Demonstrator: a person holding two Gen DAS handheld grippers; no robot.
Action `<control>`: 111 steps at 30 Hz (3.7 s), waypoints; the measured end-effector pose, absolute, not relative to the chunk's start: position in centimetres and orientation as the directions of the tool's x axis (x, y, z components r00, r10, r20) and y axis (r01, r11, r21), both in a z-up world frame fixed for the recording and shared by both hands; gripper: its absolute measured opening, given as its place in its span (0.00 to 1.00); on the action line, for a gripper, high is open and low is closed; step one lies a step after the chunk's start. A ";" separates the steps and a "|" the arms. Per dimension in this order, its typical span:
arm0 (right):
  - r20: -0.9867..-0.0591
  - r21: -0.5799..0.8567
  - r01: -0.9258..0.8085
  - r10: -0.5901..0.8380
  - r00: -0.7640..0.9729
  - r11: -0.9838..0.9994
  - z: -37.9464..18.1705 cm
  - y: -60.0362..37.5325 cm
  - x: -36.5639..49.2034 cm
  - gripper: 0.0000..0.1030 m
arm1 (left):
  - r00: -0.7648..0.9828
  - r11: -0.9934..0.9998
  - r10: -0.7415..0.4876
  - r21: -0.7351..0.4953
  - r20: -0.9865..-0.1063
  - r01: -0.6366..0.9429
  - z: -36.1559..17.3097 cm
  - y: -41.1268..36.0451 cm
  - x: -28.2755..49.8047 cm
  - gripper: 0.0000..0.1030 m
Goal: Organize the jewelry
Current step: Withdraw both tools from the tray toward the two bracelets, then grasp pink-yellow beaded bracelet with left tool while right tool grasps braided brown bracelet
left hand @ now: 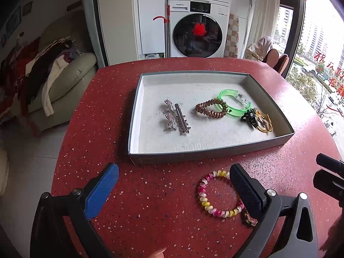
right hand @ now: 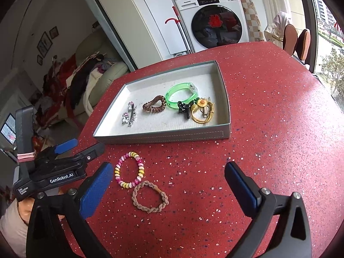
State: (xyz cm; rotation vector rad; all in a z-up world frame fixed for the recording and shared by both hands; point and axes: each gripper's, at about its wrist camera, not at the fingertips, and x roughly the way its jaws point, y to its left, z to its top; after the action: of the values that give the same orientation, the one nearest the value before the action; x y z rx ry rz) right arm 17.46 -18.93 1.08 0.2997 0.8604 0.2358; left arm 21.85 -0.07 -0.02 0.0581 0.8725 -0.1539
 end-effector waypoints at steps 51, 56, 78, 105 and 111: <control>-0.827 0.170 -0.080 0.186 0.531 0.982 -2.8 -16.7 15.1 0.93 | 0.542 0.995 -0.058 -0.003 -0.839 0.101 -4.7 -0.4 21.1 1.00; -0.832 0.138 -0.111 0.175 0.526 0.984 -3.1 -16.1 15.7 0.82 | 0.529 0.994 -0.044 0.014 -0.847 0.105 -5.2 -0.9 21.4 1.00; -0.839 -0.010 -0.293 0.151 0.522 0.956 -3.9 -12.3 16.1 0.37 | 0.536 0.983 -0.081 0.023 -0.840 0.184 -4.8 -2.6 20.9 0.85; -0.813 0.091 -0.190 0.183 0.553 0.977 -1.8 -15.6 13.7 0.07 | 0.513 0.957 -0.177 -0.026 -0.840 0.288 -3.9 -3.6 19.2 0.27; -0.805 0.132 -0.164 0.202 0.558 0.978 -1.5 -16.6 13.0 0.07 | 0.536 0.958 -0.208 -0.058 -0.818 0.283 -2.8 -2.3 18.3 0.27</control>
State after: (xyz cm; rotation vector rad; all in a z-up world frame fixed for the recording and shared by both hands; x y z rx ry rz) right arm 13.00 -16.59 -1.49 0.0432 0.9548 0.2163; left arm 18.25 -2.34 -2.79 0.0850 0.9617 -0.2922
